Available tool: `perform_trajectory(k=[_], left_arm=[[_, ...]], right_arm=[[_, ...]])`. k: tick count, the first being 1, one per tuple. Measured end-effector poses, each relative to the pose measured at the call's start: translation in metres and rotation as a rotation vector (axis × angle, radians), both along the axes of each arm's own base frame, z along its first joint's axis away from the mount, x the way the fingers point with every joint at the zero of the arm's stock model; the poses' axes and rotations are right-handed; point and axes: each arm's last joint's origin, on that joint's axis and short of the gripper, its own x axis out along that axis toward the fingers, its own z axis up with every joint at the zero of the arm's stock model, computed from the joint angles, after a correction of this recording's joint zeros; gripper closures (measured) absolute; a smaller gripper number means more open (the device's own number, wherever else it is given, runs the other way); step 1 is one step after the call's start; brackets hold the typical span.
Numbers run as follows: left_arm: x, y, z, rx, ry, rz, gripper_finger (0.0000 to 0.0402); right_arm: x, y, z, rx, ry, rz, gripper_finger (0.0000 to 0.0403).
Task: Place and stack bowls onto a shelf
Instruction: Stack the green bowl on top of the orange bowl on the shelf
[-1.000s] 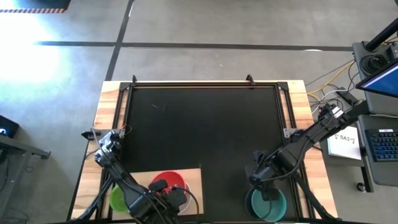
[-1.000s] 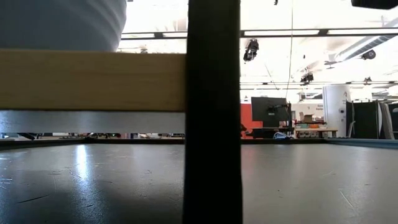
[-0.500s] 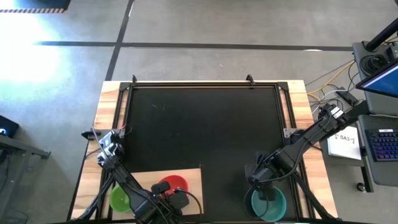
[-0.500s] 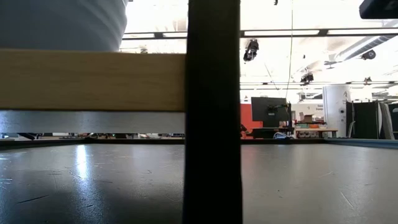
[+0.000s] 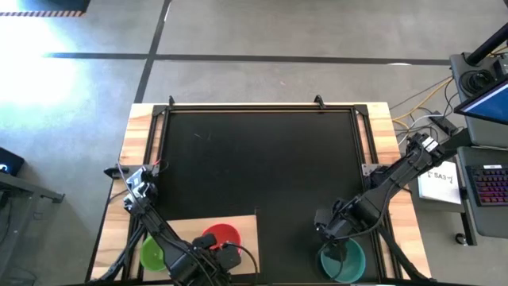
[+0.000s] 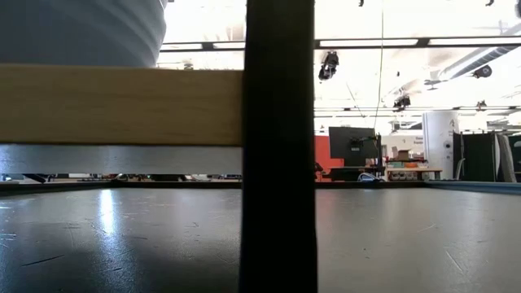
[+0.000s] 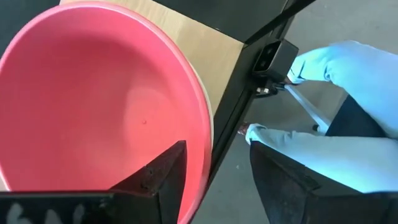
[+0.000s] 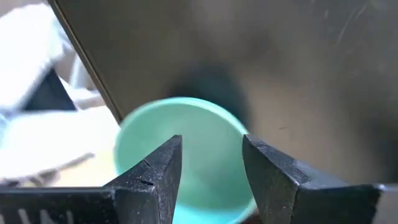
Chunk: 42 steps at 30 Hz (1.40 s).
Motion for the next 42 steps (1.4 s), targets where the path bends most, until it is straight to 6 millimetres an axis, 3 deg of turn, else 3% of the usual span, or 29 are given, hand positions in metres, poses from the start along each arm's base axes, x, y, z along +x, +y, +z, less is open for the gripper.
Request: perform_trajectory(k=[8, 21, 31, 42], left_arm=[[0.002, 0.003, 0.001, 0.033, -0.019, -0.040, 0.0243], [0.002, 0.003, 0.001, 0.046, -0.025, -0.080, 0.0244], [0.002, 0.003, 0.002, 0.060, -0.028, -0.123, 0.0244], [0.001, 0.006, 0.007, 0.084, -0.061, -0.138, 0.0244]], right_arm=[[-0.003, 0.018, -0.008, -0.035, -0.009, -0.243, 0.0245], [0.008, 0.071, -0.053, 0.051, 0.020, -0.213, 0.0228], [0.008, 0.085, -0.083, -0.011, 0.088, -0.269, 0.0198], [0.006, 0.086, -0.072, 0.025, 0.061, -0.266, 0.0202]])
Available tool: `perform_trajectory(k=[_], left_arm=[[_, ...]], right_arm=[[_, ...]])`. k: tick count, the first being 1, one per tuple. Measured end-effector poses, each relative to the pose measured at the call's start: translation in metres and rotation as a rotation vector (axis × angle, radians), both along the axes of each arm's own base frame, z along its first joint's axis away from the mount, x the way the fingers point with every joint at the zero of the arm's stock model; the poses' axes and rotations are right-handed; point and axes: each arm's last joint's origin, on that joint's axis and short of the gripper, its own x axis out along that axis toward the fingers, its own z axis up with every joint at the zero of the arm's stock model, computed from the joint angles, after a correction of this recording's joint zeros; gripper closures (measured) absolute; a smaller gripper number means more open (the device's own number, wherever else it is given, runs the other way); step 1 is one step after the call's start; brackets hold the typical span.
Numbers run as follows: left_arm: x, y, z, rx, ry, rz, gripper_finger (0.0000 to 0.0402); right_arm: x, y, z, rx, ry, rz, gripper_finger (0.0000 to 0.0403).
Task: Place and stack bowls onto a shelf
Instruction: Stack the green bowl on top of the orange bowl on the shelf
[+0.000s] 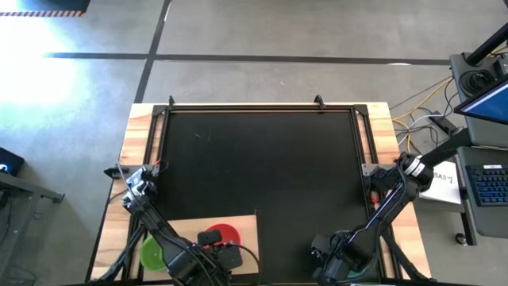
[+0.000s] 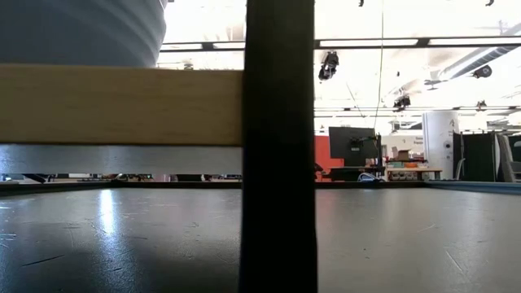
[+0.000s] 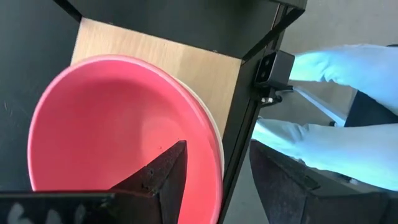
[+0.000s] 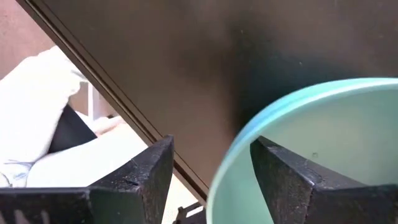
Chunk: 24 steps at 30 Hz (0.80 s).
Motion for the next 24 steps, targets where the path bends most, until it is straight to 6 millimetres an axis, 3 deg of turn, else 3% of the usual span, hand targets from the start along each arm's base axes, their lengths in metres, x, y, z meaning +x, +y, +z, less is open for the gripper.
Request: perform_trajectory(k=[8, 13, 17, 24], left_arm=[[0.000, 0.001, 0.001, 0.021, -0.012, -0.024, 0.0244], [0.000, 0.001, 0.001, 0.027, -0.015, -0.036, 0.0244], [0.000, 0.001, 0.001, 0.026, -0.018, -0.039, 0.0244], [0.000, 0.000, 0.002, 0.022, -0.022, -0.039, 0.0244]], right_arm=[[-0.001, 0.001, -0.004, -0.050, -0.022, -0.026, 0.0204], [-0.003, -0.001, -0.010, -0.110, -0.001, -0.013, 0.0229], [-0.005, -0.003, -0.016, -0.158, 0.030, 0.020, 0.0271], [-0.007, -0.003, -0.017, -0.144, 0.061, 0.130, 0.0380]])
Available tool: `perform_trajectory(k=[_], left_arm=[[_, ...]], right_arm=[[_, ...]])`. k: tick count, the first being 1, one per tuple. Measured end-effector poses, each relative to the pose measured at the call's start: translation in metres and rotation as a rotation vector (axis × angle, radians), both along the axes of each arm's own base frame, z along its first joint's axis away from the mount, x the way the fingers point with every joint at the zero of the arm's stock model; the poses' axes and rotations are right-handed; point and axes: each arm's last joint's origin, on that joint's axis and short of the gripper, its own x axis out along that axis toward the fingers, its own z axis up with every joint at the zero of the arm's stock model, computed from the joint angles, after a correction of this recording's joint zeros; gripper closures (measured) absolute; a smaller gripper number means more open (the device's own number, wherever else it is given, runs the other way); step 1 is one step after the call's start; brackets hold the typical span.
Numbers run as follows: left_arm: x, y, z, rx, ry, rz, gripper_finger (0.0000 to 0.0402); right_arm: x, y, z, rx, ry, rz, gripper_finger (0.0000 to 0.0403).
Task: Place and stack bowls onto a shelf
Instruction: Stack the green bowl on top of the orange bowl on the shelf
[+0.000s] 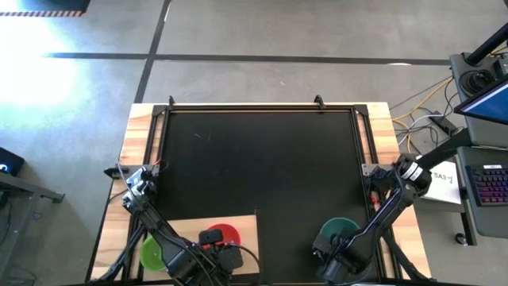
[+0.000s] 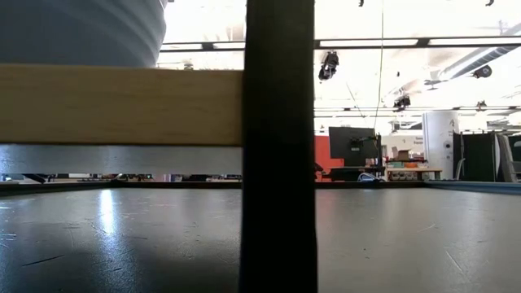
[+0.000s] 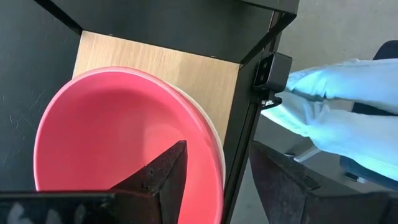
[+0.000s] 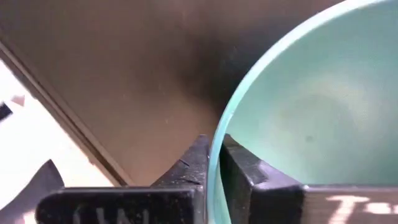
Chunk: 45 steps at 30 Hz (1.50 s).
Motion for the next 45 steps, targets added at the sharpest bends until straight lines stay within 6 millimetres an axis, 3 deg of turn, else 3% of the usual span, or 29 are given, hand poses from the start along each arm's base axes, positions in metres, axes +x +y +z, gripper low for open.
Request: perform_trajectory(k=[5, 13, 22, 27, 32, 40, 45], left_arm=[[0.000, 0.000, 0.001, -0.010, -0.010, 0.000, 0.0244], [-0.001, 0.002, 0.012, -0.033, -0.069, 0.005, 0.0244], [0.010, -0.006, 0.033, -0.030, -0.314, -0.192, 0.0244], [0.023, -0.016, 0.047, 0.063, -0.531, -0.459, 0.0244], [0.031, -0.020, 0.057, 0.220, -0.690, -0.683, 0.0244], [0.046, -0.007, 0.060, 0.283, -0.735, -0.701, 0.0244], [0.052, 0.000, 0.060, 0.280, -0.737, -0.688, 0.0244]], right_arm=[[-0.003, -0.002, 0.012, 0.058, -0.002, 0.092, 0.0389], [-0.007, -0.001, 0.060, 0.256, -0.103, 0.350, 0.0392], [-0.002, 0.005, 0.119, 0.444, -0.510, 0.743, 0.0391], [0.002, 0.006, 0.145, 0.424, -0.720, 0.975, 0.0391], [0.005, 0.008, 0.158, 0.364, -0.868, 1.220, 0.0391], [0.005, 0.008, 0.172, 0.256, -1.026, 1.486, 0.0390], [0.010, 0.003, 0.181, 0.201, -1.089, 1.565, 0.0390]])
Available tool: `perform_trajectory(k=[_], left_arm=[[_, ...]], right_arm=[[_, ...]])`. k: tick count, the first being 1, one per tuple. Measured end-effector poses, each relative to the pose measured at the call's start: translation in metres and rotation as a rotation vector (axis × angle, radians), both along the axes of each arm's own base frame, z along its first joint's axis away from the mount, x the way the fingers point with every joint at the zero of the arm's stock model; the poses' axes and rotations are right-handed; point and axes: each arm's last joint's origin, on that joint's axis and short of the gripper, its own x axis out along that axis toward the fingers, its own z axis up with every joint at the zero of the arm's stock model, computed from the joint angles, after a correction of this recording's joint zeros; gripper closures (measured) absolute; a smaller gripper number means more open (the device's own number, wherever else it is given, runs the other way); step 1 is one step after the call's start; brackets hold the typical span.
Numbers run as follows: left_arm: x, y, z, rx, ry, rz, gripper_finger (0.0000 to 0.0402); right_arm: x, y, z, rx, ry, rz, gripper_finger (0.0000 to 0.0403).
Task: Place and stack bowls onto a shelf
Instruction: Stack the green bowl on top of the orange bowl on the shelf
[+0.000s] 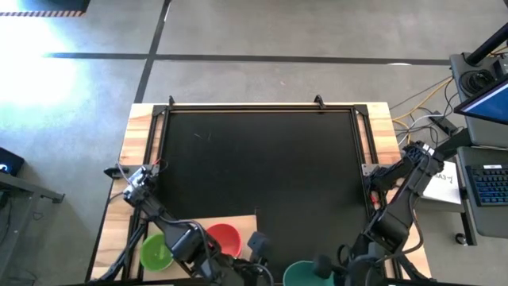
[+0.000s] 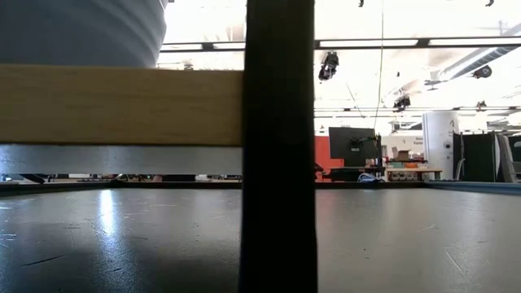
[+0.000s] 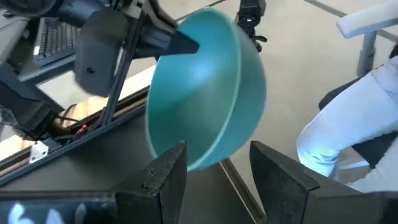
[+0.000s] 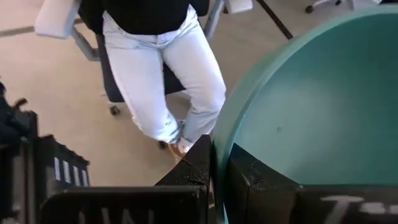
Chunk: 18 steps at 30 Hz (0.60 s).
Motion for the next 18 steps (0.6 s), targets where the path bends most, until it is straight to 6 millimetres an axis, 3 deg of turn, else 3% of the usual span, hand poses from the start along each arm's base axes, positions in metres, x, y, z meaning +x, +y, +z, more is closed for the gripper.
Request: perform_trajectory(k=[18], left_arm=[[0.008, 0.005, -0.005, -0.038, 0.063, -0.198, 0.0244]], right_arm=[[0.043, -0.042, 0.006, 0.014, -0.029, -0.008, 0.0390]])
